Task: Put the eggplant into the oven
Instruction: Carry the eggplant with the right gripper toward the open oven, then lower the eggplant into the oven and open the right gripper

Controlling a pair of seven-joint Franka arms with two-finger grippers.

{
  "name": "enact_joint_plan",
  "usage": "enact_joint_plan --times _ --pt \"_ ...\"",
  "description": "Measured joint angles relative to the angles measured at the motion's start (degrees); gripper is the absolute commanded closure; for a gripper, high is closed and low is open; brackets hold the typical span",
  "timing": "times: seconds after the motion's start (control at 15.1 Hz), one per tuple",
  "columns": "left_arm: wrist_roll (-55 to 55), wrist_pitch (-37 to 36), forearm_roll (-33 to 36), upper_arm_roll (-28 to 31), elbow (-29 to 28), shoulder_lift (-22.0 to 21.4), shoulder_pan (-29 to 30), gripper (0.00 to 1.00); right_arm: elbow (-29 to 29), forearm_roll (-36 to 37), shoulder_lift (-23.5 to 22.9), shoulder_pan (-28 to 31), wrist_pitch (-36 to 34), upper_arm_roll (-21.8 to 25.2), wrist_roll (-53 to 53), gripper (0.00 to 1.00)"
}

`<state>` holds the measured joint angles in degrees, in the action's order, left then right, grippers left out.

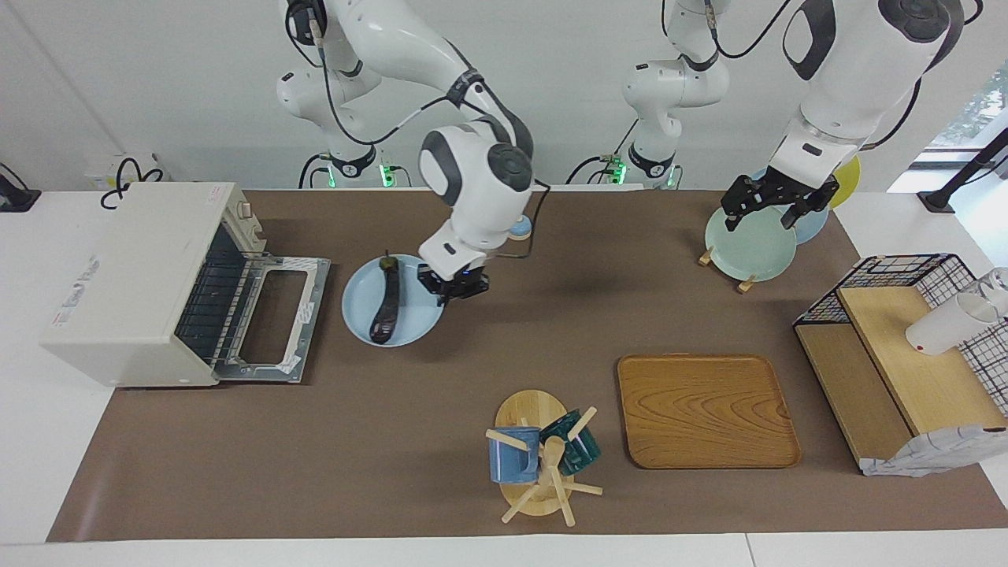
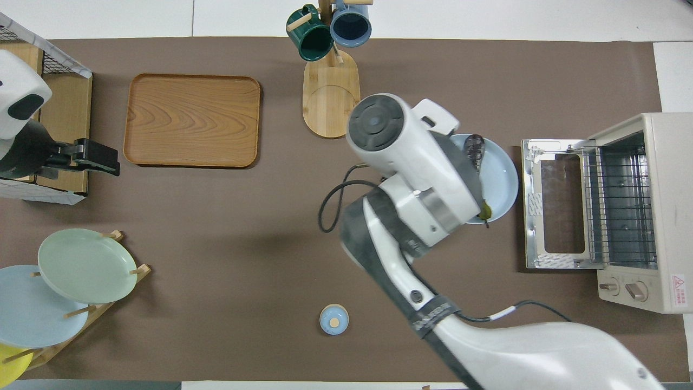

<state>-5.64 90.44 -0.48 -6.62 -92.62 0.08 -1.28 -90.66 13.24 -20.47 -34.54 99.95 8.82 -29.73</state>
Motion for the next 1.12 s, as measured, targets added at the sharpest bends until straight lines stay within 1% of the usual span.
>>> enact_joint_plan --times 0.2,0.4,0.53,0.79,1.06,1.12 --pt "0.00 0.00 -0.04 0.06 0.00 0.00 -0.05 0.00 -8.43 0.01 7.45 8.59 0.35 0.02 7.50 1.00" --pt "0.00 0.00 -0.05 0.05 0.00 0.00 -0.09 0.00 -15.46 0.01 12.10 14.01 3.85 -0.02 12.85 1.00" --pt "0.00 -0.01 -0.05 0.05 0.00 0.00 -0.09 0.00 -18.93 0.05 13.26 17.43 7.17 -0.07 16.69 1.00" --pt "0.00 -0.05 -0.05 0.05 0.00 0.00 -0.09 0.00 -23.08 0.06 13.39 25.98 13.49 -0.04 26.33 1.00" --pt "0.00 -0.05 -0.05 0.26 0.03 -0.02 -0.02 0.00 -26.01 0.06 14.38 26.87 16.17 -0.20 27.32 1.00" --pt "0.00 -0.05 -0.05 0.35 0.03 -0.02 -0.01 0.00 -26.43 0.06 14.70 26.93 16.41 -0.20 27.32 0.90"
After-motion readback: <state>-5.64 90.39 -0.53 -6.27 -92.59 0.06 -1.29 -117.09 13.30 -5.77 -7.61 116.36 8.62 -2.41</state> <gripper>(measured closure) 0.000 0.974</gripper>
